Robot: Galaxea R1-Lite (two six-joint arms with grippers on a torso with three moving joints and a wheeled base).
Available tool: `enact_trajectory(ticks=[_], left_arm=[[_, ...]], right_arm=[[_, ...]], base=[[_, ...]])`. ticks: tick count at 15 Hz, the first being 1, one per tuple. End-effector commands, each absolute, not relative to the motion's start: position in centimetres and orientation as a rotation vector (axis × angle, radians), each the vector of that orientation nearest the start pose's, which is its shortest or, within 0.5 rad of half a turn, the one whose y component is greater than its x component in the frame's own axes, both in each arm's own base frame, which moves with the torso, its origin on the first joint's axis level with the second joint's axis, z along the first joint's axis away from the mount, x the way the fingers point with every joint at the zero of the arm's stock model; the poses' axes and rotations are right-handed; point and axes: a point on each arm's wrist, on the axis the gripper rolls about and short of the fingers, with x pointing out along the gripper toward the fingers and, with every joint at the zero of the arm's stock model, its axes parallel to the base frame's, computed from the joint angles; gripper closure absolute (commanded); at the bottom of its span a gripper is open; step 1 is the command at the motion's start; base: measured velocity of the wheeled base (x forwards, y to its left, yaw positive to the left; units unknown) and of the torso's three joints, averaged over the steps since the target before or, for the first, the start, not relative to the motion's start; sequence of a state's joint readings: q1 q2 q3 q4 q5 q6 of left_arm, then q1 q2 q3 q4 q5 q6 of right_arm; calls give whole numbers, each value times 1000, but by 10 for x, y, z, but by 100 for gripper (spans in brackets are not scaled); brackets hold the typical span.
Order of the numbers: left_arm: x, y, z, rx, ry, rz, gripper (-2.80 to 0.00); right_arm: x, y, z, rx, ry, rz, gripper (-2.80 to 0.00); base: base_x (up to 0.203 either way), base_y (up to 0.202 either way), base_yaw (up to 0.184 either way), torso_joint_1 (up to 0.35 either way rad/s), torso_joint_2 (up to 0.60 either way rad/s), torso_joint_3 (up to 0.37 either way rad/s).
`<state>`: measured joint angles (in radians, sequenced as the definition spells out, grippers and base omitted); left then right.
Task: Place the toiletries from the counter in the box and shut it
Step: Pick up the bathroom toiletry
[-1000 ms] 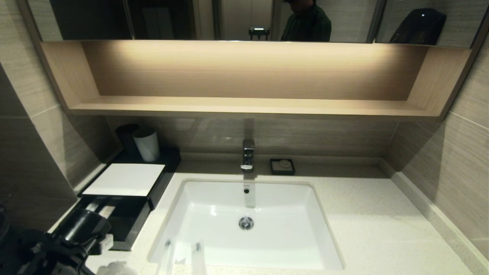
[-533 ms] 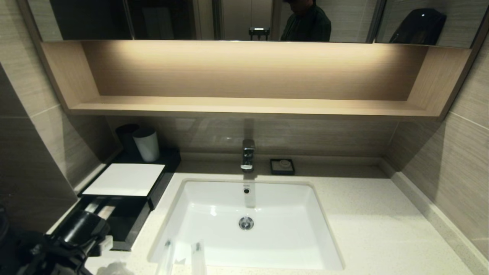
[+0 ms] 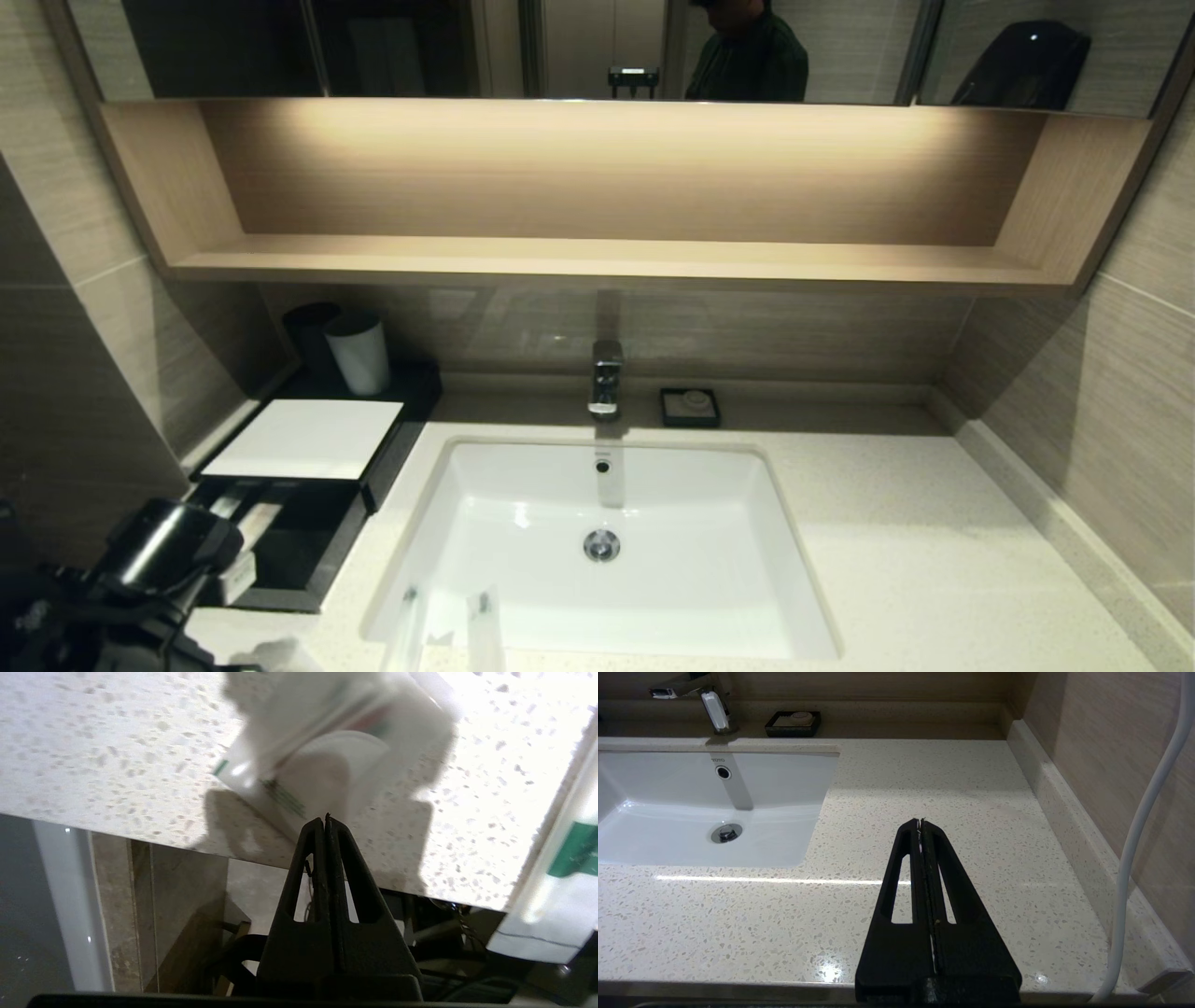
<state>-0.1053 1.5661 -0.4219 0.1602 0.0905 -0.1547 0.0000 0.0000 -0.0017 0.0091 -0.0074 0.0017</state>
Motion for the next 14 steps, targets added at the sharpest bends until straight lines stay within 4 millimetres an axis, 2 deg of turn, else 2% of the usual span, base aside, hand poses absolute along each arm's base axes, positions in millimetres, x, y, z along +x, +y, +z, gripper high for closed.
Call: enact_trajectory(ticks=[1, 5, 8, 9, 14], left_arm=[[164, -13, 79, 14, 1250, 135, 0], [165, -13, 74, 10, 1281, 142, 0], [170, -4, 69, -20, 1309, 189, 0], [170, -1, 68, -27, 1315, 202, -280], [169, 12, 64, -24, 1344, 225, -280]], right_arm=[[-23, 0, 75, 1, 8, -6, 0], [-23, 0, 75, 2, 8, -8, 0], [-23, 0, 75, 1, 8, -6, 0], [-23, 0, 75, 2, 8, -8, 0], [-23, 0, 75, 2, 8, -8, 0]], base=[[0, 0, 0, 0, 0, 0], [0, 0, 0, 0, 0, 0], [0, 0, 0, 0, 0, 0], [0, 0, 0, 0, 0, 0], [0, 0, 0, 0, 0, 0]])
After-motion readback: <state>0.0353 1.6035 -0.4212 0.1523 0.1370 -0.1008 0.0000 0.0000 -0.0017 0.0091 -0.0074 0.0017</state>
